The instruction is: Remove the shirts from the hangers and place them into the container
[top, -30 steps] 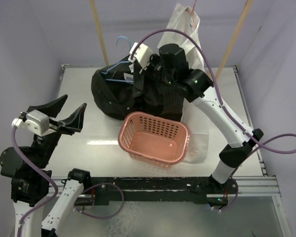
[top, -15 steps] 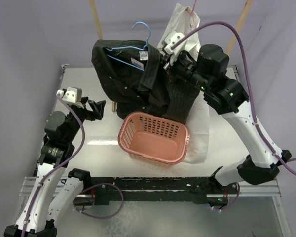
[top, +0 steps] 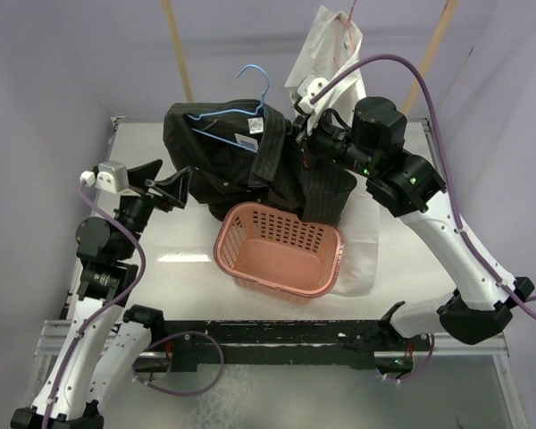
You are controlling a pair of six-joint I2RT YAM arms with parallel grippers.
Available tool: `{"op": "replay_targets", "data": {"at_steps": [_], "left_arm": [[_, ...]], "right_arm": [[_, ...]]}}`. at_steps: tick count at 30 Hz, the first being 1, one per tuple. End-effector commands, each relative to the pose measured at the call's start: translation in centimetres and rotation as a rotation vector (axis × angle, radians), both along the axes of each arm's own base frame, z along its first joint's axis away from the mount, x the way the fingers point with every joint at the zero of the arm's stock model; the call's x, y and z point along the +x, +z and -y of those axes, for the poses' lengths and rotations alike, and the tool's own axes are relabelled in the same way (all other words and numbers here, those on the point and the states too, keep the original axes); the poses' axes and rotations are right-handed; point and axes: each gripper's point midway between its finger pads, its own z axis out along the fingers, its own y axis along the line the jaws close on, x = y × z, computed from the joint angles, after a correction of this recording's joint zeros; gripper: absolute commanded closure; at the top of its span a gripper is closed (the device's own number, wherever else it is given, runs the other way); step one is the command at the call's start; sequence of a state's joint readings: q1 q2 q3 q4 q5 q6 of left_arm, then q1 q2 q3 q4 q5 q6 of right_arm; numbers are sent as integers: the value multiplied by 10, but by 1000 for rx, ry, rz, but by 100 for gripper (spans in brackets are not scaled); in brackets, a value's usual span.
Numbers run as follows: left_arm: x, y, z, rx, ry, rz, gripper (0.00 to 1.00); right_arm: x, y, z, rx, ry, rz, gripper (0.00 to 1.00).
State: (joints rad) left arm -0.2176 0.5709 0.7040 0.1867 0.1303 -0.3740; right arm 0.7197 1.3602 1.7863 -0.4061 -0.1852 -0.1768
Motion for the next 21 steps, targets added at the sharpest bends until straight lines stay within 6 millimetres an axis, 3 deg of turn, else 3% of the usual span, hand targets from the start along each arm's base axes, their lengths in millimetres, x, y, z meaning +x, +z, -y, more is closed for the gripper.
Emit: {"op": "replay_targets", "data": {"at_steps": [1, 9, 14, 21], "left_arm": [[5, 8, 17, -29, -90, 26, 16], [34, -3, 13, -26, -33, -79, 16], [46, 7, 12, -55, -13, -55, 15], [65, 5, 23, -88, -55, -41, 17]], "right_arm": [[-20, 53, 2, 147, 54, 98, 100], [-39, 58, 4, 176, 105, 65, 100], [-49, 57, 6, 192, 132, 37, 100], [-56, 57, 4, 214, 160, 15, 100]]}}
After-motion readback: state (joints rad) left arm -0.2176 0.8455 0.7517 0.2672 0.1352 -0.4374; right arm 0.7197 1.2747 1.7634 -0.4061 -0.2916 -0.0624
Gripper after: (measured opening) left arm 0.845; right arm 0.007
